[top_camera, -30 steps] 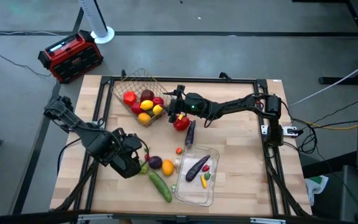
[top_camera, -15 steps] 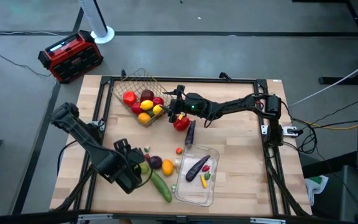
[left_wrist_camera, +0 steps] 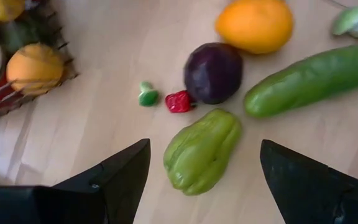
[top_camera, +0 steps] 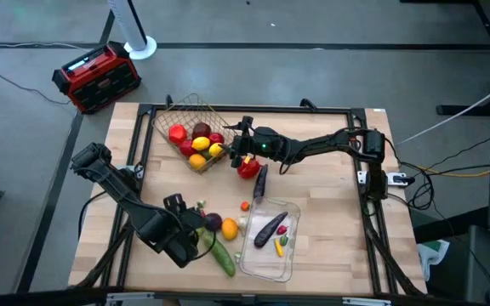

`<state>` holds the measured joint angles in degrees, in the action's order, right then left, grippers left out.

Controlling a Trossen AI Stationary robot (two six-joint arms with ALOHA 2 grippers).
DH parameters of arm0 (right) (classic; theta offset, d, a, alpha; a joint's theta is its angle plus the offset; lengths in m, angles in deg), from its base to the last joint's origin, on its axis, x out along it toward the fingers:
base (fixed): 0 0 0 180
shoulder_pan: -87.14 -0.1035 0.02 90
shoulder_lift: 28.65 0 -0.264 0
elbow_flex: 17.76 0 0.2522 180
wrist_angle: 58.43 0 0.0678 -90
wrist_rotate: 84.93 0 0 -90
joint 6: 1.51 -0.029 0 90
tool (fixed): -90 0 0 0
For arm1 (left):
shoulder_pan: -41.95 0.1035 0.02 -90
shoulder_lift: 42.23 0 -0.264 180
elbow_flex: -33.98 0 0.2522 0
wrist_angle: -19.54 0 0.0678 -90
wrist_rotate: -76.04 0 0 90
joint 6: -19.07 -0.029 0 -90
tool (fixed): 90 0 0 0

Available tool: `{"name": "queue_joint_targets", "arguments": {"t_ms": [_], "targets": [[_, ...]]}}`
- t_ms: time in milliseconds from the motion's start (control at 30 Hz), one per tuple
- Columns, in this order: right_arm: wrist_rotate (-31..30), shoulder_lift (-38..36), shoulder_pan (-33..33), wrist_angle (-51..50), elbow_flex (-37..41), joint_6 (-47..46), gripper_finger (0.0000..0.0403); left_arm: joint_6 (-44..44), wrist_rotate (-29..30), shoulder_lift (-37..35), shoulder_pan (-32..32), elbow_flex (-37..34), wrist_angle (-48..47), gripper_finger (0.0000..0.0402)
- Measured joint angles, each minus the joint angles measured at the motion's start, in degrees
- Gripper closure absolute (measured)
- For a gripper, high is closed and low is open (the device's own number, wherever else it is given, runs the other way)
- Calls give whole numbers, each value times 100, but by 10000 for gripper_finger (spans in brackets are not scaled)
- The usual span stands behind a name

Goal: Sort produce into baskets
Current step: Put the green chayote into the transparent bin

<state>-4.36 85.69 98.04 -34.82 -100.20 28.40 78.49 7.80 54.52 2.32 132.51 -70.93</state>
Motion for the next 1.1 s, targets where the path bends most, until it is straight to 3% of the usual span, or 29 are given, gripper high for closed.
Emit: {"name": "queue_joint_targets", "arguments": {"t_ms": [400,700,933,1100], "targets": [[0,0,0,-38,0,0,91,-1007,-20,0,-3,2,248,10],[-1,-420,-92,-236,0,1,91,-1520,-10,67,-3,1,224,4],[-4,-1218,-421,-1246,-7,56,91,-1868,-2,621,4,0,49,2],[-5,-2010,-633,-2638,-7,59,91,-2180,-5,1058,4,-7,-448,2]]}}
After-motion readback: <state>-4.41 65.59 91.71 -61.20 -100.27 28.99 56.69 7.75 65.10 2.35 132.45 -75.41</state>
